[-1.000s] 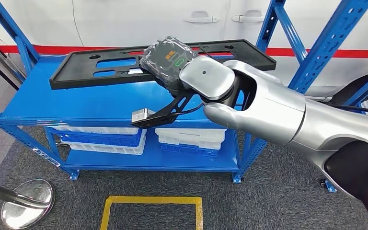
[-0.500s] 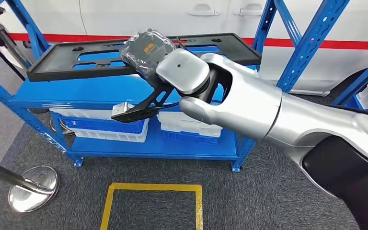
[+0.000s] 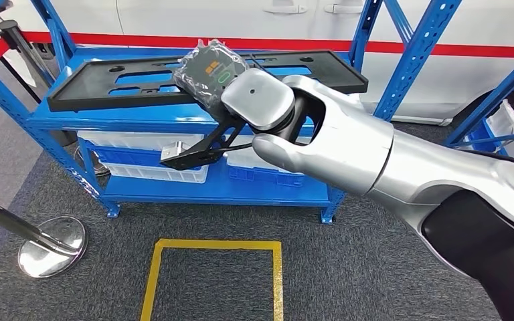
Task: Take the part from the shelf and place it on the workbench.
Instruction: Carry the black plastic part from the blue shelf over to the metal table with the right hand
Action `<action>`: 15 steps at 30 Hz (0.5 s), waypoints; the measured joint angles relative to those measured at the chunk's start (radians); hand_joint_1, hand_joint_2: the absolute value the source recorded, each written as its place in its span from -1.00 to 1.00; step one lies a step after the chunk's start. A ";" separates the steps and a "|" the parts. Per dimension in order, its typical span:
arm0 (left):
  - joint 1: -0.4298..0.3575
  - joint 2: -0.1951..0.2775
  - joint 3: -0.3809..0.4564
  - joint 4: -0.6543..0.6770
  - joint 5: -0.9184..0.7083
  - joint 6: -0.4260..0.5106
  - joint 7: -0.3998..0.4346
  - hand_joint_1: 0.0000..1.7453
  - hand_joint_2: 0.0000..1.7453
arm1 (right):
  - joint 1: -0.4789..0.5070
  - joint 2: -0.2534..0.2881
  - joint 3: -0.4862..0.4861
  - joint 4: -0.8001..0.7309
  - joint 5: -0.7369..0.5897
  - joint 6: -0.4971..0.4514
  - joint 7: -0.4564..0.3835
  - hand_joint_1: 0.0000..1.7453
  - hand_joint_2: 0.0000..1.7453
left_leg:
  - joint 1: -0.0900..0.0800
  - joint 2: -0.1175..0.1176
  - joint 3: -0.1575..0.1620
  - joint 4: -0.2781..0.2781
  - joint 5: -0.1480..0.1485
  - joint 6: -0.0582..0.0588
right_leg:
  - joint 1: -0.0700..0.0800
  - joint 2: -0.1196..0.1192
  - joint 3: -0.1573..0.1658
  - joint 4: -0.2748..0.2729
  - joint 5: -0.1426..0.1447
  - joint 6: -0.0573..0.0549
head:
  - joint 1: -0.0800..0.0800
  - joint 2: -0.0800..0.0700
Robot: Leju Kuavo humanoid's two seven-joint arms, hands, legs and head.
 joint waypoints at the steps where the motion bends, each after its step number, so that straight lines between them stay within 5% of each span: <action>1: 0.000 0.000 0.000 0.000 0.000 0.000 -0.001 -1.00 1.00 | -0.002 0.000 0.000 0.000 0.000 0.001 0.000 1.00 1.00 | 0.001 -0.001 -0.004 0.000 -0.003 -0.005 | -0.003 -0.002 -0.004 -0.009 0.014 -0.003 | 0.000 0.000; 3: 0.001 0.001 0.000 0.000 0.000 0.000 -0.003 -1.00 1.00 | -0.004 -0.001 0.000 0.001 0.000 0.003 0.000 1.00 1.00 | 0.001 -0.003 -0.022 0.043 -0.062 -0.014 | -0.011 -0.007 -0.019 -0.026 0.043 -0.010 | 0.000 0.000; 6: 0.000 0.002 0.000 0.000 0.000 0.000 -0.004 -1.00 1.00 | -0.006 -0.001 0.000 0.001 0.000 0.006 0.000 1.00 1.00 | 0.011 -0.004 -0.061 0.222 -0.186 -0.031 | -0.013 -0.009 -0.060 -0.024 0.075 -0.012 | -0.001 0.000; 8: -0.001 0.003 0.000 0.000 0.000 0.000 -0.005 -1.00 1.00 | -0.005 -0.001 0.000 0.002 0.000 0.008 0.000 1.00 1.00 | 0.020 -0.004 -0.048 0.281 -0.173 -0.045 | -0.017 -0.009 -0.090 -0.015 0.092 -0.003 | -0.001 0.000; 10: -0.001 0.004 -0.002 0.000 -0.002 0.001 -0.006 -1.00 1.00 | -0.007 -0.002 0.000 0.002 0.000 0.010 0.000 1.00 1.00 | 0.034 -0.004 0.024 0.209 -0.120 -0.062 | -0.025 -0.009 -0.118 0.002 0.103 0.008 | -0.001 0.000; 12: 0.002 0.005 -0.004 0.001 -0.003 0.000 -0.008 -1.00 1.00 | -0.010 -0.004 0.000 0.001 0.000 0.010 0.000 1.00 1.00 | 0.036 -0.008 0.105 0.087 -0.121 -0.072 | -0.026 -0.008 -0.145 0.022 0.111 0.021 | -0.002 0.000; 15: 0.004 0.006 -0.007 0.001 -0.001 0.000 -0.010 -1.00 1.00 | -0.008 -0.014 -0.002 0.001 0.000 0.011 0.000 1.00 1.00 | 0.027 -0.017 0.121 0.022 -0.140 -0.046 | -0.024 -0.008 -0.172 0.029 0.139 0.041 | 0.000 0.000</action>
